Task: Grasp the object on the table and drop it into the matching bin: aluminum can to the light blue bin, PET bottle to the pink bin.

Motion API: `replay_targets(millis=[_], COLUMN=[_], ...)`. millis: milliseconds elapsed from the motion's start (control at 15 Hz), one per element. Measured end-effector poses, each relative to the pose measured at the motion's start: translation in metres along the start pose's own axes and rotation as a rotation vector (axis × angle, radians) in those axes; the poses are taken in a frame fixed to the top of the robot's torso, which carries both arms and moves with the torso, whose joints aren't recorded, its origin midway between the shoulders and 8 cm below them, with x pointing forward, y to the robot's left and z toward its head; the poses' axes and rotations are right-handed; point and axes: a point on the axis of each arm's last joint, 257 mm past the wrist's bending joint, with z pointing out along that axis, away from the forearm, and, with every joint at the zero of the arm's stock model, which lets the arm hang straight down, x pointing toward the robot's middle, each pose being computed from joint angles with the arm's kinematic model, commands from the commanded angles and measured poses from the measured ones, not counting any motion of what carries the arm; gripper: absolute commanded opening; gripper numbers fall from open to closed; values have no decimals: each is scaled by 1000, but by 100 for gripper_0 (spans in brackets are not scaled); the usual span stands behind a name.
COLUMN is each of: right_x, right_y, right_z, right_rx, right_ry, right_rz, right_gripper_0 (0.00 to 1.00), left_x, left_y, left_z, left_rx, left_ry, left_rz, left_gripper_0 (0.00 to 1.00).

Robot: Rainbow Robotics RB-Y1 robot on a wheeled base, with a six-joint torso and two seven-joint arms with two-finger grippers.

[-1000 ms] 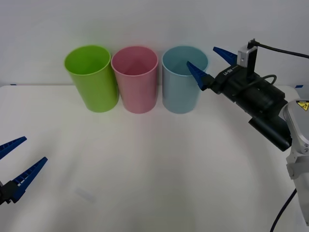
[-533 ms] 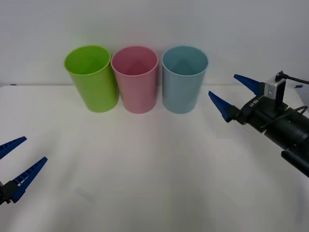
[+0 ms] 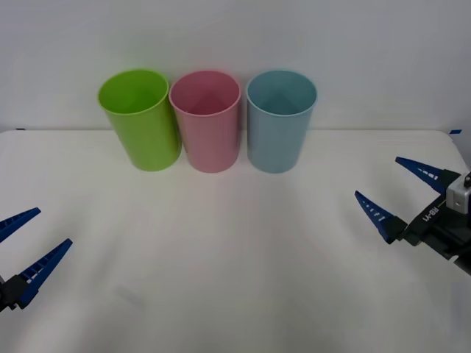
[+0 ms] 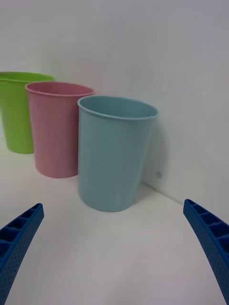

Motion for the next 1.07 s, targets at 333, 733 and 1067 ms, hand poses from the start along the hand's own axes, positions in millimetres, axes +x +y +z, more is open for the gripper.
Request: replay_targets(millis=[333,733,1067], right_x=[18,34,38], right_y=[19,35,39], right_z=[-54,-87,-91], right_rx=[-65,-91,-92], right_ry=[43,81,92], right_rz=[22,33,30], right_gripper_0=[100,100,100], left_x=[0,0,0], left_y=[0,0,0], left_z=[0,0,0], left_rx=[0,0,0], left_ry=[0,0,0], left_rz=[0,0,0], left_gripper_0=[100,100,100])
